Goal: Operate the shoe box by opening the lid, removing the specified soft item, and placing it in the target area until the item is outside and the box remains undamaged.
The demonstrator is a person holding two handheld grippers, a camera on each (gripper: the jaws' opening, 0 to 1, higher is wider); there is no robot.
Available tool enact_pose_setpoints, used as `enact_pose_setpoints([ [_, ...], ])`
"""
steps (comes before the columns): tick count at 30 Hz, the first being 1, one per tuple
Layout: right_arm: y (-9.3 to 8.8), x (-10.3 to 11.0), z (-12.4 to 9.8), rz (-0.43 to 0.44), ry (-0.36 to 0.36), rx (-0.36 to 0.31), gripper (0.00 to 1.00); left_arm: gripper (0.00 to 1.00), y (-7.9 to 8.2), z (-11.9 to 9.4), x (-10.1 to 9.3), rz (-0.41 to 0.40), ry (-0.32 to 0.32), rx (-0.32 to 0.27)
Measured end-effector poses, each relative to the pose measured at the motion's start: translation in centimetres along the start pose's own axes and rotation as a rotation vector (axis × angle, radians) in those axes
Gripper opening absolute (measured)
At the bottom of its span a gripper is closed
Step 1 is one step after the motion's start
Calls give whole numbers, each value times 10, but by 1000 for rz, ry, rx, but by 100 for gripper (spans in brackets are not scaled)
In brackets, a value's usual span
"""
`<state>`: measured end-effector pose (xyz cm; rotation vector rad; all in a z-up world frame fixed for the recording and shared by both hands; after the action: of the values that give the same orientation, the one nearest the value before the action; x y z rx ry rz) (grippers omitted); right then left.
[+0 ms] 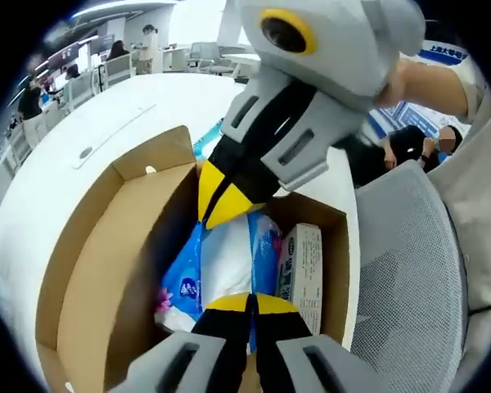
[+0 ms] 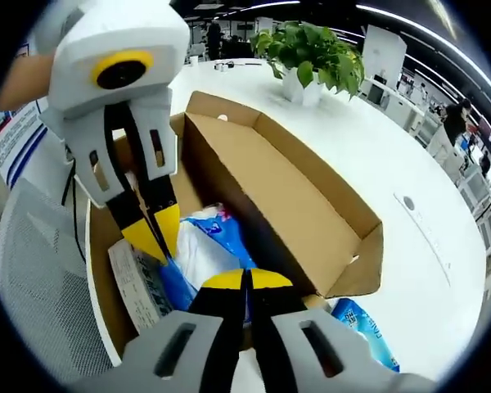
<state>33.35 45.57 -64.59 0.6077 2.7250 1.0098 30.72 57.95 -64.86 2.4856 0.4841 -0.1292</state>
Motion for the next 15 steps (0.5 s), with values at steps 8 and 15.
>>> enact_pose_setpoints([
  [8, 9, 5, -14, -22, 9, -35, 0, 0, 4, -17, -6, -3, 28, -7],
  [15, 19, 12, -25, -46, 20, -65, 0, 0, 7, -32, -14, 1, 52, -18],
])
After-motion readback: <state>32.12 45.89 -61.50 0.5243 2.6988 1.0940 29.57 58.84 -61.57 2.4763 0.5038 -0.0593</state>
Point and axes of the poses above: the point that each gripper's makers call its tool centre point, and the gripper's own axes: z roughly forward along the fingers, x roughly to its left, y roughly out of its top, the point moved 9 cm from there along -z, roughly backward along the fingers, and after that the axes turned 1 degree about y, right-handed, at the moved point
